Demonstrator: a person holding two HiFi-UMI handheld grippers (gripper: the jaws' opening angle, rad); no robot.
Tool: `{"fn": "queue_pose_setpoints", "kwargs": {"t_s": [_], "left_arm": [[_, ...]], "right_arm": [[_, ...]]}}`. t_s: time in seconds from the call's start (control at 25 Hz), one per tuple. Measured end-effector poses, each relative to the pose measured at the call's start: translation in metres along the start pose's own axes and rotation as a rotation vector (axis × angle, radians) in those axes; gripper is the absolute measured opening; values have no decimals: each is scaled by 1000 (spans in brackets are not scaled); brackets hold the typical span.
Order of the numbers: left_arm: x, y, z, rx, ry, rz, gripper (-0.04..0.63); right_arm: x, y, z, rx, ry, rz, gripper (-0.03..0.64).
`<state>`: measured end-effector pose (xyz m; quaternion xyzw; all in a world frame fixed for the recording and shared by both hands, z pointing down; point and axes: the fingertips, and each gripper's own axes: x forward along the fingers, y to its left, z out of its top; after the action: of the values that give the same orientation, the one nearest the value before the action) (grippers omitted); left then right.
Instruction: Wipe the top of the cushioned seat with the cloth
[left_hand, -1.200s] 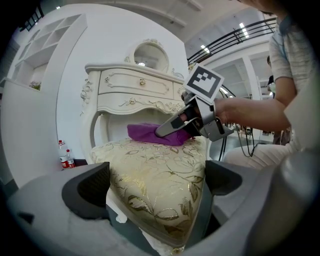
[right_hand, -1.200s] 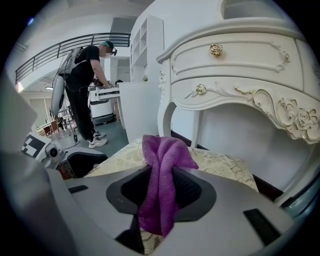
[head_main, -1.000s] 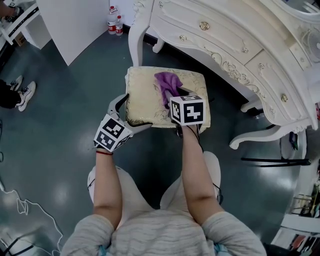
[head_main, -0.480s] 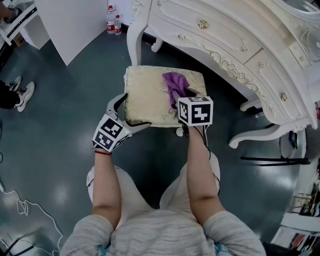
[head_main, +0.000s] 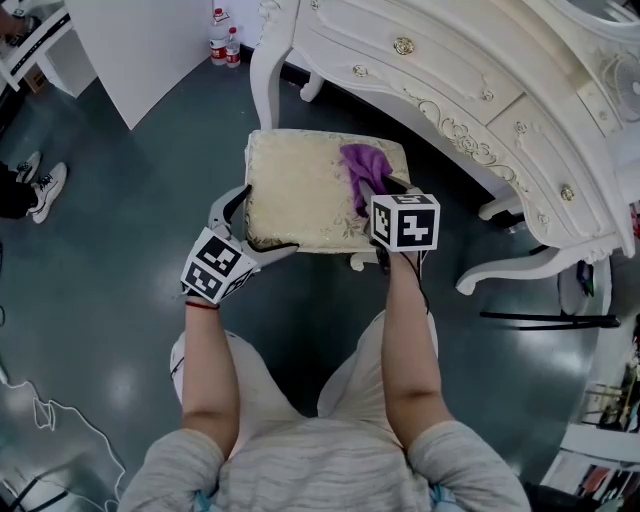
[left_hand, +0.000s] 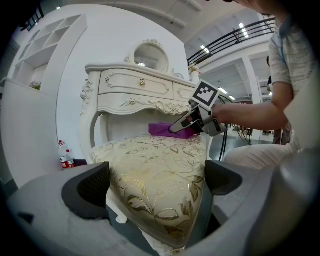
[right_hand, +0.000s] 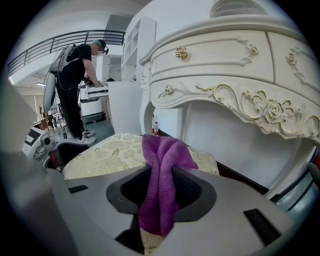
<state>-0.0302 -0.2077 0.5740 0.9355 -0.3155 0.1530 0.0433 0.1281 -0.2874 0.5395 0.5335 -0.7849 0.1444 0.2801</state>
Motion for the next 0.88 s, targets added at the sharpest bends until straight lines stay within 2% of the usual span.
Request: {"fn": "queue_pose_setpoints", "kwargs": {"t_s": [0.88], "left_arm": [[1, 0, 0, 1, -2, 3, 589]], "right_arm": [[-20, -65, -21, 15, 26, -92, 124]]}}
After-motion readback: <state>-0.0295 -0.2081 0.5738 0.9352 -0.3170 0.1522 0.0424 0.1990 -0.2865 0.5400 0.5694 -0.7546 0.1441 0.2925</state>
